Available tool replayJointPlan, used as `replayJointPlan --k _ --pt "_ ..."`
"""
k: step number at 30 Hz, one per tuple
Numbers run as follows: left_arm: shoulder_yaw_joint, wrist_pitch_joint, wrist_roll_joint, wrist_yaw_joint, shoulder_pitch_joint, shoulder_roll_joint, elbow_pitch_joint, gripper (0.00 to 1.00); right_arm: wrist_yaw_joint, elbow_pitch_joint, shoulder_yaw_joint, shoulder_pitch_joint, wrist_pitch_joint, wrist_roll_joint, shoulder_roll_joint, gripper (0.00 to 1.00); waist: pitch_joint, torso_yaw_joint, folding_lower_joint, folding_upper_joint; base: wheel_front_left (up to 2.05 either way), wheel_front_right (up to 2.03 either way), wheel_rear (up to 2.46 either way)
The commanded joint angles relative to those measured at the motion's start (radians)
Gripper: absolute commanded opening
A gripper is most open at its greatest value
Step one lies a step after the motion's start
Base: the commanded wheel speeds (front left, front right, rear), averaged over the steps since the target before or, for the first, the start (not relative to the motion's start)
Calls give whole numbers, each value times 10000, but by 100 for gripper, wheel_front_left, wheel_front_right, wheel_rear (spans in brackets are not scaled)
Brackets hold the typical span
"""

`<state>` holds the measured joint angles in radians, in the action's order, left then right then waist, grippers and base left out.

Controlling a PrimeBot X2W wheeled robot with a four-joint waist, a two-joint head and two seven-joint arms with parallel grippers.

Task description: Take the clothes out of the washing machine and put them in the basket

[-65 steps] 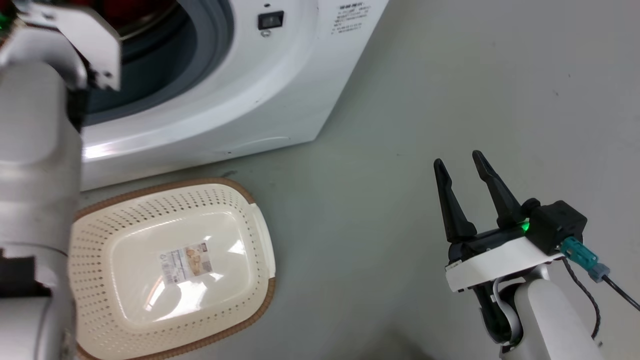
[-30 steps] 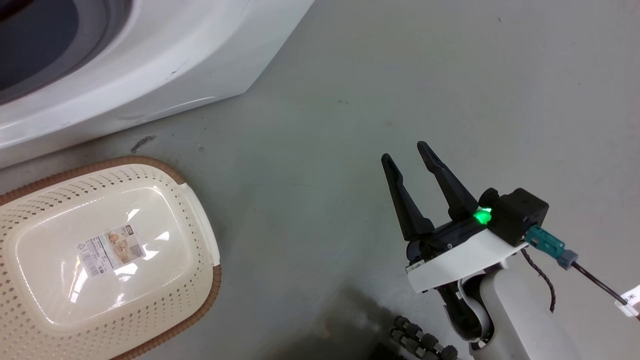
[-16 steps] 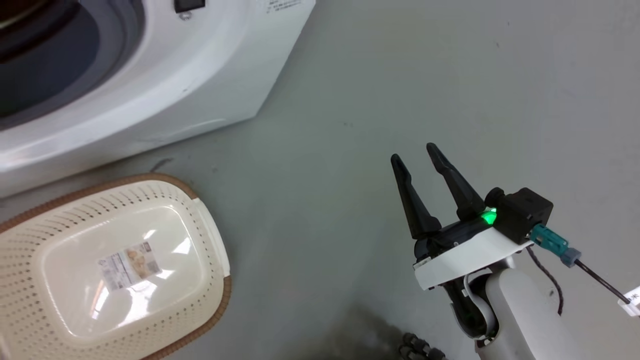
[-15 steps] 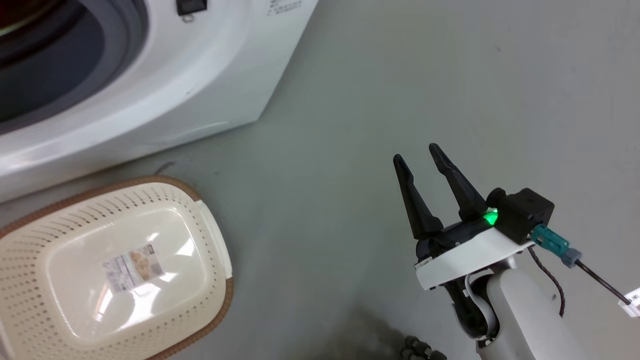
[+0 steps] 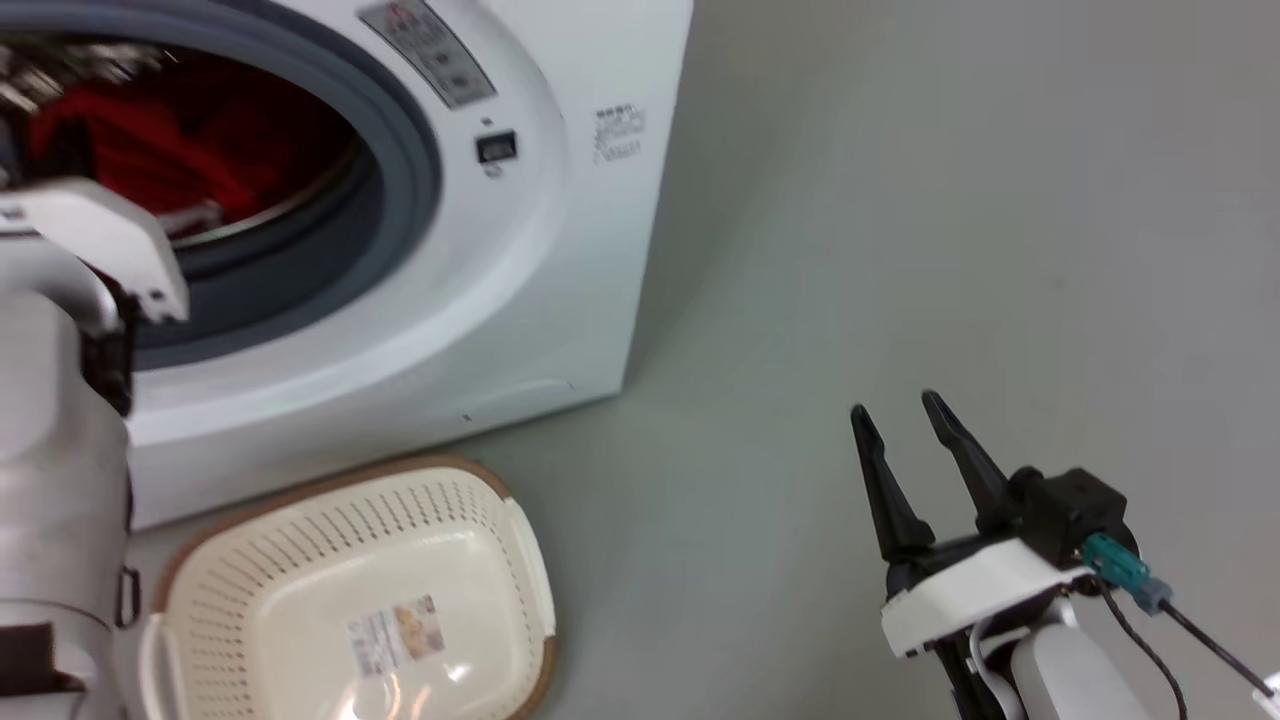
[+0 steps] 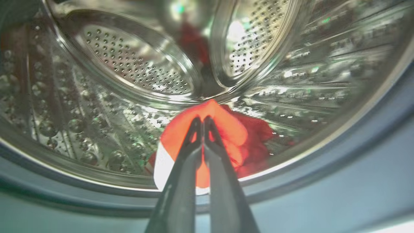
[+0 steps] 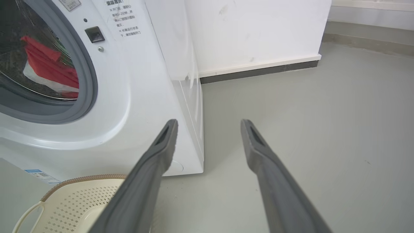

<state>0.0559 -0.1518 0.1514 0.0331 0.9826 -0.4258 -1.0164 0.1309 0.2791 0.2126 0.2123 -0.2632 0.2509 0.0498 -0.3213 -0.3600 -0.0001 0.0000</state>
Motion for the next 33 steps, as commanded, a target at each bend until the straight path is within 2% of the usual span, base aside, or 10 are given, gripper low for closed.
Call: replayJointPlan --k 1,8,9,14,22,30,32,33 --pt "1 -293 85 66 -300 153 -166 0 -3 47 -98 -290 -22 -134 8 100 1135 680 1 0 0 0 0" --pt "101 -994 375 263 -1179 913 -203 0 -3 31 -667 -993 -5 -517 7 100 2231 1232 1 0 0 0 0" --pt "240 -1084 396 347 -1545 1269 179 0 -3 -139 -959 -1233 83 -639 8 100 2552 1483 1 0 0 0 0" --pt "438 -1135 461 442 -2094 1875 1465 0 -3 -560 -1419 -1634 342 -836 5 100 2902 1952 1 0 0 0 0" --pt "714 -1092 526 248 -3295 2539 4913 0 -3 -1225 -1813 -2129 731 -993 5 100 3246 2491 1 0 0 0 0" --pt "583 -327 788 -367 -5379 2664 9256 0 -3 -1585 -1750 -2394 963 -949 5 100 3238 2645 1 0 0 0 0" --pt "633 -99 769 -562 -6115 2714 10096 0 -3 -1670 -1759 -2376 1009 -933 7 100 3121 2686 1 0 0 0 0" --pt "633 -99 769 -562 -6115 2714 10096 0 -3 -1670 -1759 -2376 1009 -933 7 100 3121 2686 1 0 0 0 0"
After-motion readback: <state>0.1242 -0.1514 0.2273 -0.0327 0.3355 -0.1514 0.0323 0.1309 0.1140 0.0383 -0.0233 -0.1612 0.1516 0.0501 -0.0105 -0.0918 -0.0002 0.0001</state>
